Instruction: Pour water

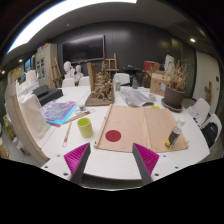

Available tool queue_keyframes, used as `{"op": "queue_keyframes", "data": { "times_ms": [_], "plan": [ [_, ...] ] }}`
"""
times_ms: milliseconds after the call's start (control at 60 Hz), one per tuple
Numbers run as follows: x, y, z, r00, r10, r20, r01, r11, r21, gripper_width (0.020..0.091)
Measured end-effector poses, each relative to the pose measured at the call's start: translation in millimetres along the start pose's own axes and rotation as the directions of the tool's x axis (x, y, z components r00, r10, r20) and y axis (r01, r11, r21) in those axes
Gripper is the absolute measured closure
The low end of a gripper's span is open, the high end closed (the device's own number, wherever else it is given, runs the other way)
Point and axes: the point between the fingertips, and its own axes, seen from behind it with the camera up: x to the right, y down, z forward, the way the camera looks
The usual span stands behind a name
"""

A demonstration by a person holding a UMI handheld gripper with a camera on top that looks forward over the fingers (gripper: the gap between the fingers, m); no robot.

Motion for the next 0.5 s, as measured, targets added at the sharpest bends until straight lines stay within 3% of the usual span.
{"op": "queue_keyframes", "data": {
  "times_ms": [267, 500],
  "plan": [
    [140.7, 33.5, 32.0, 0.998, 0.011, -0.064, -0.014, 0.999, -0.052, 0.0248],
    [255.4, 56.0, 71.0, 0.985, 0.017, -0.17, -0.013, 1.0, 0.021, 0.0244]
  ]
}}
